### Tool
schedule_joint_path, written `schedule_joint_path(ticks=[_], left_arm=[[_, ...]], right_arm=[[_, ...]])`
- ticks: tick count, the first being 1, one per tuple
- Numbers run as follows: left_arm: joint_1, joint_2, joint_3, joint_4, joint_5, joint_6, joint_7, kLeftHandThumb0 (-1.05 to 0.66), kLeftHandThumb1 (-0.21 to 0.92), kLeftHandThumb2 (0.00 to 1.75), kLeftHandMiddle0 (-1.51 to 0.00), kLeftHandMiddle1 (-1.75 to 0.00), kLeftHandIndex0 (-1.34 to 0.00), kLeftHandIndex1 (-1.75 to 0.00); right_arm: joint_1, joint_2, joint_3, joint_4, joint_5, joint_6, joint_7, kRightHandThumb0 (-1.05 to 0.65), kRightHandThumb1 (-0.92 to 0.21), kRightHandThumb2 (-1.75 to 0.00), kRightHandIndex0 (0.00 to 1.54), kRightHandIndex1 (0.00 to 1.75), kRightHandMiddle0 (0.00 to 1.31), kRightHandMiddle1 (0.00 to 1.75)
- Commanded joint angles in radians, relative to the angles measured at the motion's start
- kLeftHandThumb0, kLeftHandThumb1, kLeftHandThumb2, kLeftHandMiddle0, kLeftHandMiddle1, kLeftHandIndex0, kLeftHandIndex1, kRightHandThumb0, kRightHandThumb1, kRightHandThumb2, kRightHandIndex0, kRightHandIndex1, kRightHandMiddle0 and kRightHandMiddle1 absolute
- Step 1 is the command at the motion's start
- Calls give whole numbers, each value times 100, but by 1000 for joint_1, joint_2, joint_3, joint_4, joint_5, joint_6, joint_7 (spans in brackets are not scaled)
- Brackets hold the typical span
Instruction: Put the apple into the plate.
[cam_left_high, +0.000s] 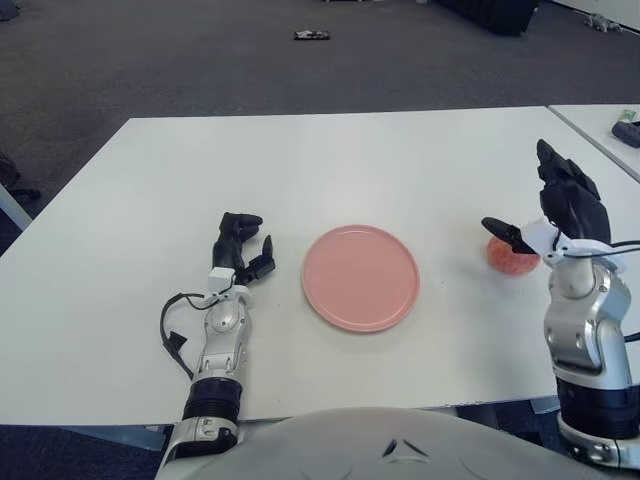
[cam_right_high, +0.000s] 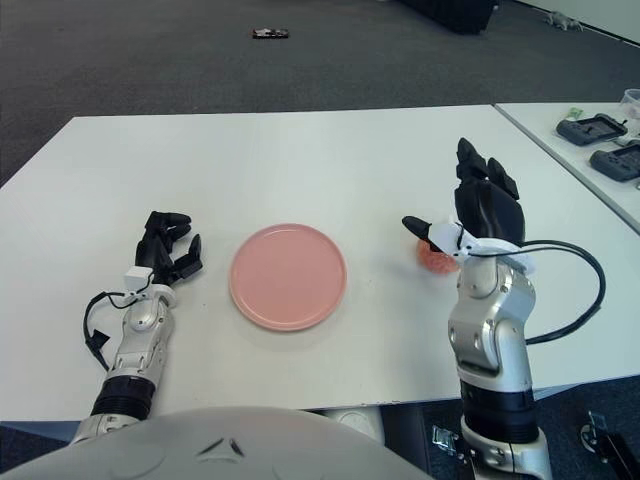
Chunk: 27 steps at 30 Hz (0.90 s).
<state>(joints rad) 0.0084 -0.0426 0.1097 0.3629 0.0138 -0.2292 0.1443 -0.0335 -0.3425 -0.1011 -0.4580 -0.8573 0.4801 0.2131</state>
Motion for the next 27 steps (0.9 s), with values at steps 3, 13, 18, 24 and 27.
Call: schedule_joint_path(ticks=[3,13,18,24,27], left_arm=[[22,-2,-5,22,13,48,18,0,62,83,-58,-134,-29,-175],[25,-6,-5,24,6,26,17,0,57,90,-61,-137,-28,-175],[25,-8,-2,28,-5,10,9,-1,54,93,-65,-134,-31,-175],[26,-8,-3,26,-6,5,10,-1,53,94,-66,-131,-32,-175],[27,-8,-3,23,-8,8,10,0,52,94,-67,-131,-32,-175]], right_arm=[[-72,-22,33,28,-43,82,54,-93,-41,-76,0,0,0,0],[-119,-45,65,64,-23,166,132,-77,-25,-93,0,0,0,0],[-153,-68,96,118,-19,193,178,-75,-23,-96,0,0,0,0],[-175,-75,124,155,-9,219,203,-73,-21,-98,0,0,0,0],[-188,-72,142,191,7,228,219,-71,-20,-99,0,0,0,0]])
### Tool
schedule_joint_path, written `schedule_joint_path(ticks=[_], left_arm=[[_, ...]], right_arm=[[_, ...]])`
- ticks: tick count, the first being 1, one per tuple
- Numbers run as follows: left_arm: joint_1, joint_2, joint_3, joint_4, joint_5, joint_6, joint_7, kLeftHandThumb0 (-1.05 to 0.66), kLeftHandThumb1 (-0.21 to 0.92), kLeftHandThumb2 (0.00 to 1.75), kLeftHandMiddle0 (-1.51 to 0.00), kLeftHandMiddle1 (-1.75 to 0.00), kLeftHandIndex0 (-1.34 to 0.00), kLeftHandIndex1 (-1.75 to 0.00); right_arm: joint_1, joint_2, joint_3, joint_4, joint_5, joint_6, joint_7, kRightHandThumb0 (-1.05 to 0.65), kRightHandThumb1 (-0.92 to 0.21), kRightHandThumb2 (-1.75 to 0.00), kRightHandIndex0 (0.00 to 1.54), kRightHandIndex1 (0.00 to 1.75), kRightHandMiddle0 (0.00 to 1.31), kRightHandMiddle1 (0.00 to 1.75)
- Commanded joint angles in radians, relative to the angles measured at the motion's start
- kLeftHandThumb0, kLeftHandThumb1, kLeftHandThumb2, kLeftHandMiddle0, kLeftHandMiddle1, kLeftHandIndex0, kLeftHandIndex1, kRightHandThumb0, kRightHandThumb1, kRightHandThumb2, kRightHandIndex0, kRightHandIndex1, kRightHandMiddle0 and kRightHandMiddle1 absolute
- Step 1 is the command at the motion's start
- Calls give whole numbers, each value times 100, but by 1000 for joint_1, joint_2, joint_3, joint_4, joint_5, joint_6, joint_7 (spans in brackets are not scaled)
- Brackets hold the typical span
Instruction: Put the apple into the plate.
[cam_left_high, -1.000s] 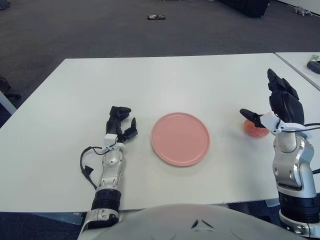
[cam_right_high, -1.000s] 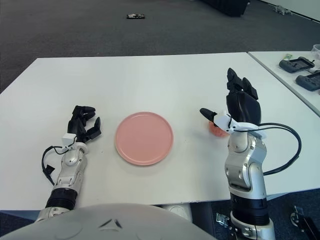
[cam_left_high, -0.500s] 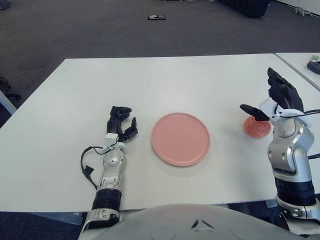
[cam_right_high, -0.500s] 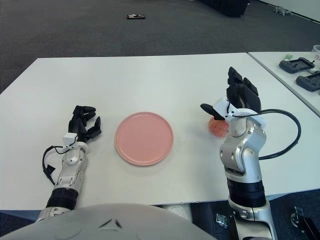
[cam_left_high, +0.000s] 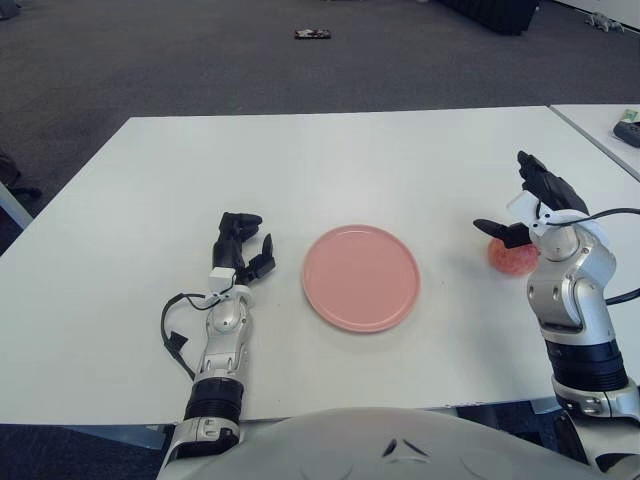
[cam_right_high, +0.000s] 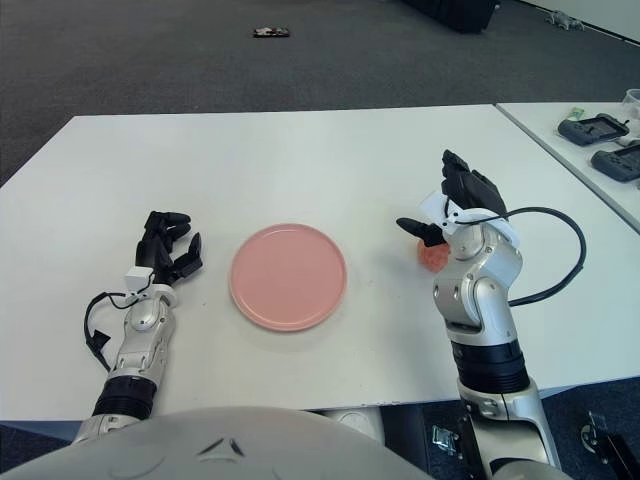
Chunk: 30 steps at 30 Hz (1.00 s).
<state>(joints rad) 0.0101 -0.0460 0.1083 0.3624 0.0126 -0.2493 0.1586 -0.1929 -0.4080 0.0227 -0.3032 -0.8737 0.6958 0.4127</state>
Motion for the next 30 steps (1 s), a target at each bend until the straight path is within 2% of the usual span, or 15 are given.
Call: schedule_joint_path(ticks=[1,8,12,20,30], left_arm=[[25,-5,-1,24,-7,29,-4,-1,52,94,-67,-131,-33,-175],[26,-4,0,22,-10,32,-6,-1,52,95,-66,-134,-31,-175],[27,-2,0,22,-9,30,-7,-1,52,95,-65,-134,-31,-175],[26,0,0,20,-4,40,1,-1,53,95,-65,-134,-31,-175],[18,6,6,42,-11,20,-7,-1,52,97,-63,-140,-29,-175]], right_arm=[[-32,-7,22,47,28,12,21,-73,-21,-99,0,0,0,0],[-53,-12,43,134,79,-11,11,-82,-26,-94,0,0,0,0],[-74,-45,44,409,157,-210,-106,-86,-29,-91,0,0,0,0],[-104,-92,97,579,181,-365,-159,-98,-44,-79,0,0,0,0],[-92,-105,174,699,179,-426,-209,-105,-61,-64,0,0,0,0]])
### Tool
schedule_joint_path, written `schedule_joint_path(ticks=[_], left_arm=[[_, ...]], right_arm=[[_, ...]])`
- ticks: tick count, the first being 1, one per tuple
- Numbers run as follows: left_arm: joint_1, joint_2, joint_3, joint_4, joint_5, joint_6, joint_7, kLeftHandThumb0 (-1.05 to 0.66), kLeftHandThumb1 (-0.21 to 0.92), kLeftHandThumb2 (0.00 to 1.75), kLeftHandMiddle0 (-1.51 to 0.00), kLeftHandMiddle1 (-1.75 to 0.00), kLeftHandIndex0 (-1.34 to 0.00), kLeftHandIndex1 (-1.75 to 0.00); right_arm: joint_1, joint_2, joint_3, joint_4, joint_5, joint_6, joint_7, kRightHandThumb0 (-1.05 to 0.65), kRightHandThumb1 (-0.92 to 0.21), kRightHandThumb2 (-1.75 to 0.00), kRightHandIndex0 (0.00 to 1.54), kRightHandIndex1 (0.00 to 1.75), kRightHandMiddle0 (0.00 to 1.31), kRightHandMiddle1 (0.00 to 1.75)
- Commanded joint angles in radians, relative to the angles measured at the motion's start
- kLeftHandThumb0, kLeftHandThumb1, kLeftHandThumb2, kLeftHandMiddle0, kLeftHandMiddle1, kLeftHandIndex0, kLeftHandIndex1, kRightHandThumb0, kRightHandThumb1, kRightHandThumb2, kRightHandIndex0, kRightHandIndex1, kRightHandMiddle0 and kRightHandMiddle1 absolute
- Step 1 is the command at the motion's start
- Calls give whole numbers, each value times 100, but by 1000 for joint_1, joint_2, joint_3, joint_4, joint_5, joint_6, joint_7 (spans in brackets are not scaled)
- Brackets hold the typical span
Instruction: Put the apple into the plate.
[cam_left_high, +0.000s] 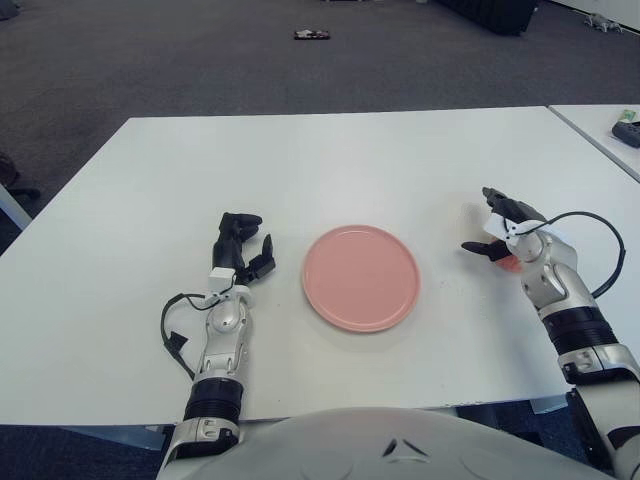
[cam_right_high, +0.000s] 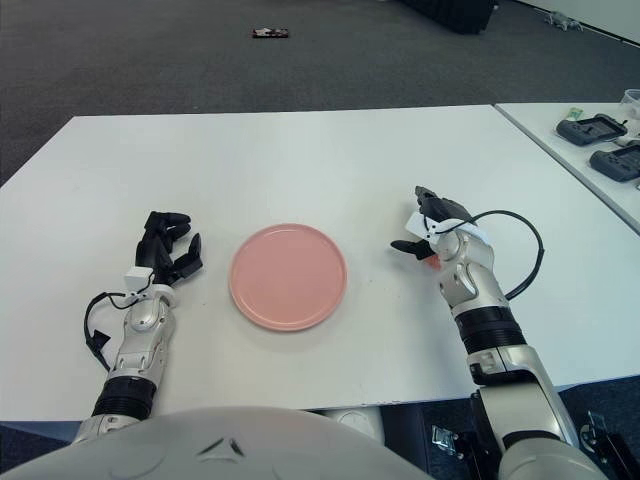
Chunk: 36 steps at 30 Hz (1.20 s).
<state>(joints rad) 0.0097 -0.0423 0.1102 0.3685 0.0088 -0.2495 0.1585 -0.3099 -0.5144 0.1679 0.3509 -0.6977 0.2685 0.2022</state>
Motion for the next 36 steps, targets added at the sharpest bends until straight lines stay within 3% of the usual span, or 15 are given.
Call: schedule_joint_path(ticks=[1,11,26,36], left_arm=[[18,3,5,38,-8,17,-8,-1,52,97,-63,-140,-29,-175],[20,3,9,46,-11,0,-11,-1,51,98,-64,-138,-30,-175],[24,9,8,33,-9,4,-17,0,54,92,-65,-131,-32,-175],[24,8,13,30,-13,5,-22,0,57,88,-62,-132,-30,-175]], right_arm=[[27,0,33,45,5,3,1,-105,-63,-63,0,0,0,0],[75,-5,43,-44,25,137,93,-105,-63,-60,0,0,0,0],[134,-25,44,-71,25,177,89,-105,-67,-61,0,0,0,0],[285,-56,31,-341,-3,301,145,-105,-68,-61,0,0,0,0]])
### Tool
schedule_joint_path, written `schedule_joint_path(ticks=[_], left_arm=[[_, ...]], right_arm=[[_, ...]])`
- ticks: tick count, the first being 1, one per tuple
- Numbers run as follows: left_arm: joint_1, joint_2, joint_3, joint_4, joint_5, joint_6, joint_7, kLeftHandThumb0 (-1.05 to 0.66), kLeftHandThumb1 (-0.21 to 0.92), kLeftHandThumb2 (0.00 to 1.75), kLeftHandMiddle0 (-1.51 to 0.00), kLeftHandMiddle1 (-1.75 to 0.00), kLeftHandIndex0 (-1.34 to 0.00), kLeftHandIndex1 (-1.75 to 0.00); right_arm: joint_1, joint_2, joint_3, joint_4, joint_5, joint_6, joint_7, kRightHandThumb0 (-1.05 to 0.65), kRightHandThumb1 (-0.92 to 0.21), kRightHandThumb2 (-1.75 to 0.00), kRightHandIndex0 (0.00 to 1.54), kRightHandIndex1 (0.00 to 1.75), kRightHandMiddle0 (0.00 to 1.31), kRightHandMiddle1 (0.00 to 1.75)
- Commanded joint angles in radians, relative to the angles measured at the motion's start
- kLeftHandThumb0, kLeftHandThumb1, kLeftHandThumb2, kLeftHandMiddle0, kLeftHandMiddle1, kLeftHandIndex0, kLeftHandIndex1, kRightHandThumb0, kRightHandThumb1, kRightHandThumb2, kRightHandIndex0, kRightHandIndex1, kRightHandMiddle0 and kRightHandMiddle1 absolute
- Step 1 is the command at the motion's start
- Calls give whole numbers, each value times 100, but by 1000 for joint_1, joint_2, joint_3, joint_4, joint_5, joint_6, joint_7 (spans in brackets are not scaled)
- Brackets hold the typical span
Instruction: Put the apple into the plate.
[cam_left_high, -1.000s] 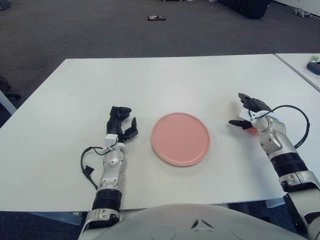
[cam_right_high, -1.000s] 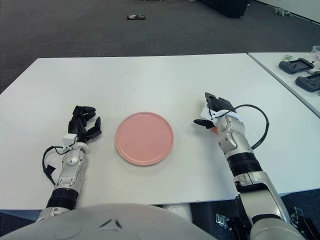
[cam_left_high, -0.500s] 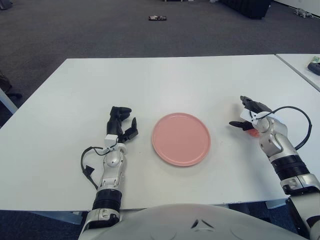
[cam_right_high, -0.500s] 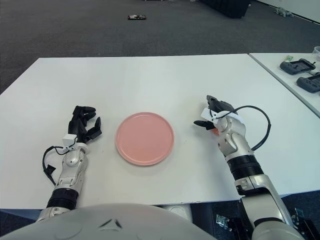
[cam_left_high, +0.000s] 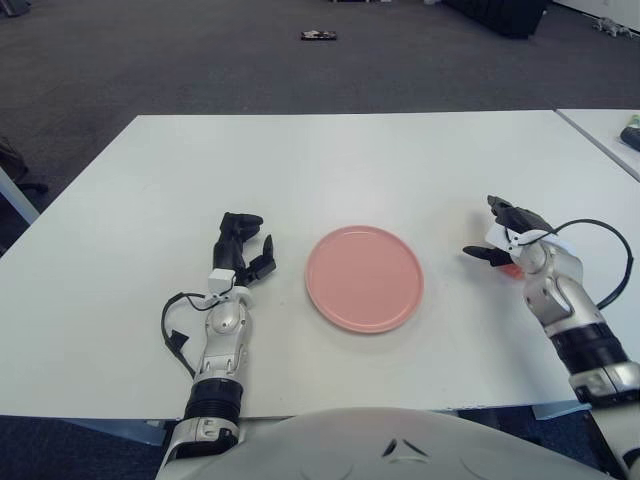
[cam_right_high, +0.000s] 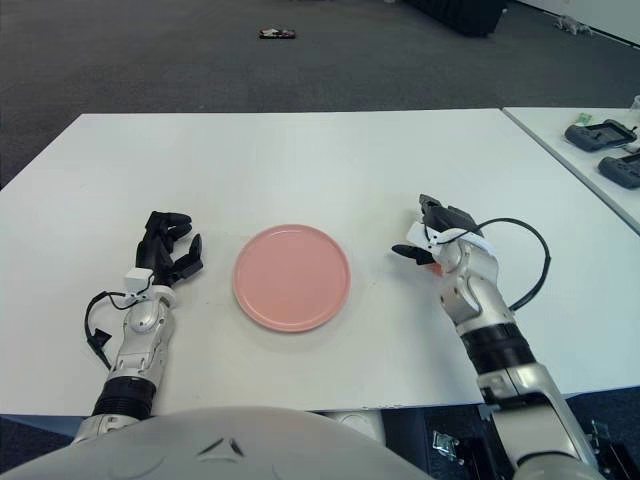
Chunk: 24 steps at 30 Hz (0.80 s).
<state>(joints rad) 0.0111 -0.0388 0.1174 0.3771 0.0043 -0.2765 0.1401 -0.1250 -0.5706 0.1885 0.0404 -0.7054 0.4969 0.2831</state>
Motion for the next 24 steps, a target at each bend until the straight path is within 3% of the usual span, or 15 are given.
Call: schedule_joint_path(ticks=[1,16,24], left_arm=[[21,5,5,22,-7,33,-2,-1,56,90,-62,-133,-30,-175],[13,4,10,32,-3,25,7,-1,54,92,-62,-134,-33,-175],[15,6,9,26,4,35,8,-1,54,92,-64,-131,-33,-175]], right_arm=[[104,-1,9,-44,3,85,67,-105,-68,-61,0,0,0,0],[227,-13,-28,-340,-40,233,104,-100,-58,-70,0,0,0,0],[255,-12,-34,-415,-55,278,125,-100,-56,-71,0,0,0,0]])
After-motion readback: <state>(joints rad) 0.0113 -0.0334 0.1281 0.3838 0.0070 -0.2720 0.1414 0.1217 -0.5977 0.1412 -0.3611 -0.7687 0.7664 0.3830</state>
